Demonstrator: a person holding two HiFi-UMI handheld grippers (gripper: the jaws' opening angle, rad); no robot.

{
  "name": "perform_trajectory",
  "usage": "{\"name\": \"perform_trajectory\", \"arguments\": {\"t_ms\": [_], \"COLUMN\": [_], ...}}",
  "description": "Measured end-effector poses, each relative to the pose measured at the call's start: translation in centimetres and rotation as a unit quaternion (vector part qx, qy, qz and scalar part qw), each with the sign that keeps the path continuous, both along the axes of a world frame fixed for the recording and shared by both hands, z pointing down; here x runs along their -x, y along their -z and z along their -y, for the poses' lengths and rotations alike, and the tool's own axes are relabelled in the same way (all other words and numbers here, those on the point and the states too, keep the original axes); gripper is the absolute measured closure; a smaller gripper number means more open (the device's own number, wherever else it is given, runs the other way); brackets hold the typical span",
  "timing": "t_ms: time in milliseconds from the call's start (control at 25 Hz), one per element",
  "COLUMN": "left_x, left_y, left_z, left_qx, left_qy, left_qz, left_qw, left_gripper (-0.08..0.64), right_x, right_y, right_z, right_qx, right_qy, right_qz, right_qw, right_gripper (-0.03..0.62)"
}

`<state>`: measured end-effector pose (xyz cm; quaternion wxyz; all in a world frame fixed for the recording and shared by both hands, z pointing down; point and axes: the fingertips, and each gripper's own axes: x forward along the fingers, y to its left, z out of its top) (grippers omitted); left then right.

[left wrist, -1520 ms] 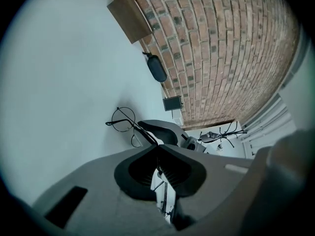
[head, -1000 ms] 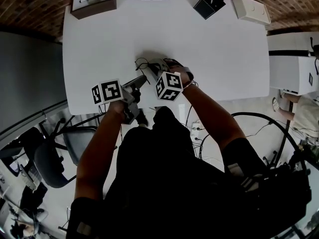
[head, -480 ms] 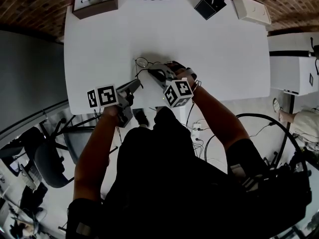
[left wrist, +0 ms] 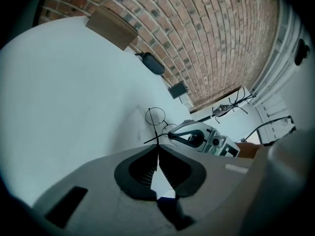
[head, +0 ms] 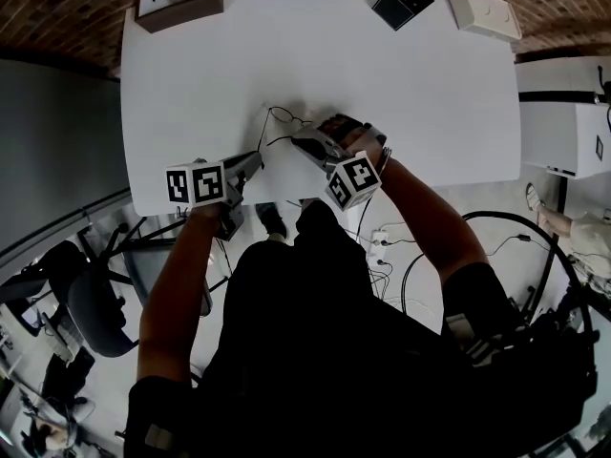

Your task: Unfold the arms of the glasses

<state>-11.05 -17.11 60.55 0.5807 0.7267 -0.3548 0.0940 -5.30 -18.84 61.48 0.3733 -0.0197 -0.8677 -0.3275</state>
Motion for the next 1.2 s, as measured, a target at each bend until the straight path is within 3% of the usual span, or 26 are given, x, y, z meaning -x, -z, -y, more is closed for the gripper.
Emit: {"name": "perform_trajectory", "arguments": {"t_ms": [200, 360, 600, 760, 840, 920, 960, 1000, 1120, 1200], "left_x": [-0.3, -0.6, -0.9, -1.3, -1.5, -1.8, -1.8, -1.8, -1.7, -1.8], "left_y": [-1.2, -1.7, -2.0, -1.8, -1.8, -1.9, -1.9, -2.0, -2.4, -2.5], "left_z": [-0.3, -0.1, 0.2, 0.1, 0.1, 0.0, 0.0, -0.1, 0.0, -0.1], "left_qx": [-0.008, -0.010, -0.013, -0.030, -0.040, -0.048, -0.051, -0.053, -0.056, -0.057], "left_qy": [-0.024, -0.026, -0.016, -0.021, -0.022, -0.023, -0.022, -0.019, -0.005, -0.001], "left_qz": [0.030, 0.035, 0.034, 0.041, 0.050, 0.059, 0.063, 0.067, 0.079, 0.083], "left_qw": [0.9992, 0.9990, 0.9992, 0.9985, 0.9977, 0.9968, 0.9965, 0.9961, 0.9952, 0.9950], "left_gripper": [0.538, 0.538, 0.538, 0.538, 0.538, 0.538, 0.538, 0.538, 0.538, 0.538], "right_x": [-0.3, -0.9, -1.1, -1.9, -2.5, -3.1, -3.5, -3.7, -4.2, -4.0], "right_y": [-0.4, -0.5, 0.8, 1.2, 1.2, 1.3, 1.3, 1.2, 0.5, -0.1], "right_z": [-1.5, -1.4, -1.0, -1.2, -1.1, -0.7, -0.4, -0.1, 0.3, 0.2], "right_qx": [-0.042, -0.047, 0.020, 0.050, 0.081, 0.141, 0.176, 0.216, 0.339, 0.390], "right_qy": [0.055, 0.045, -0.066, -0.147, -0.204, -0.292, -0.340, -0.388, -0.505, -0.545], "right_qz": [-0.023, -0.024, 0.012, 0.040, 0.052, 0.080, 0.099, 0.120, 0.176, 0.194], "right_qw": [0.997, 0.998, 0.998, 0.987, 0.974, 0.942, 0.918, 0.888, 0.774, 0.716], "right_gripper": [0.578, 0.577, 0.566, 0.520, 0.518, 0.519, 0.520, 0.520, 0.520, 0.517]}}
